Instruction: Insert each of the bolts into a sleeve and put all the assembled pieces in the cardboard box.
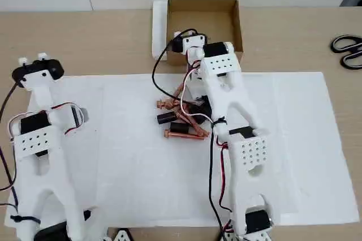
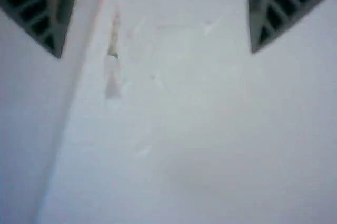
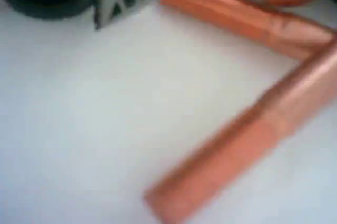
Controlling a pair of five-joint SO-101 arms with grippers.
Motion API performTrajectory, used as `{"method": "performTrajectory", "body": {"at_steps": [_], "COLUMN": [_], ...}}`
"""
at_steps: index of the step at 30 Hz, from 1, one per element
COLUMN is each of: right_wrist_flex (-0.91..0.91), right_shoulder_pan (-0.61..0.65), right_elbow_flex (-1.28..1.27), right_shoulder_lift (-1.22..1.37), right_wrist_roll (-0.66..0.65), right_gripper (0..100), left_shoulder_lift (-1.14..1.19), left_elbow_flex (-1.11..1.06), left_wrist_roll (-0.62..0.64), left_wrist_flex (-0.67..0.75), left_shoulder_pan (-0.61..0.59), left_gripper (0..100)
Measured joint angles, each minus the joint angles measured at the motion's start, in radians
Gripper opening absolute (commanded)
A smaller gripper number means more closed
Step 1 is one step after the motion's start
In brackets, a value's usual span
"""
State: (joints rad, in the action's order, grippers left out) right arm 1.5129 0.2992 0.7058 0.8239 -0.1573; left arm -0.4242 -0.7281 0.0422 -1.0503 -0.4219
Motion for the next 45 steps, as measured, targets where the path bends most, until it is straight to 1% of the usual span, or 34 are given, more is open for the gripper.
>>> {"method": "performTrajectory", "body": {"at_steps": [2, 8, 11, 14, 17, 21, 24, 28, 35, 40, 45], "right_wrist_flex": [0.0, 0.017, 0.069, 0.144, 0.19, 0.212, 0.213, 0.216, 0.216, 0.187, 0.029], "right_shoulder_pan": [-0.011, -0.041, -0.064, -0.106, -0.118, -0.127, -0.127, -0.129, -0.129, -0.129, -0.129], "right_elbow_flex": [0.002, 0.032, 0.098, 0.219, 0.333, 0.354, 0.285, 0.129, -0.229, -0.44, -0.638], "right_shoulder_lift": [0.0, 0.005, 0.008, 0.009, 0.008, 0.008, -0.052, -0.232, -0.554, -0.588, -0.598], "right_wrist_roll": [0.0, 0.0, 0.0, 0.0, 0.0, 0.0, 0.0, 0.02, 0.023, 0.028, 0.028], "right_gripper": [0.3, 0.5, 0.5, 0.5, 0.4, 0.4, 0.4, 0.4, 0.6, 1.2, 1.2], "left_shoulder_lift": [0.0, 0.0, 0.0, 0.0, 0.0, 0.0, 0.0, 0.0, 0.0, 0.0, 0.0], "left_elbow_flex": [0.0, 0.0, 0.0, 0.0, 0.0, 0.0, 0.0, 0.0, 0.0, 0.0, 0.0], "left_wrist_roll": [-0.003, -0.003, -0.003, -0.002, -0.003, -0.003, -0.003, -0.003, -0.003, -0.003, -0.003], "left_wrist_flex": [0.0, 0.0, 0.0, 0.0, 0.0, 0.0, 0.0, 0.0, 0.0, 0.0, 0.0], "left_shoulder_pan": [0.0, 0.0, 0.0, 0.0, 0.0, 0.0, 0.0, 0.0, 0.0, 0.0, 0.0], "left_gripper": [22, 22, 22, 22, 22, 22, 22, 22, 22, 22, 22]}}
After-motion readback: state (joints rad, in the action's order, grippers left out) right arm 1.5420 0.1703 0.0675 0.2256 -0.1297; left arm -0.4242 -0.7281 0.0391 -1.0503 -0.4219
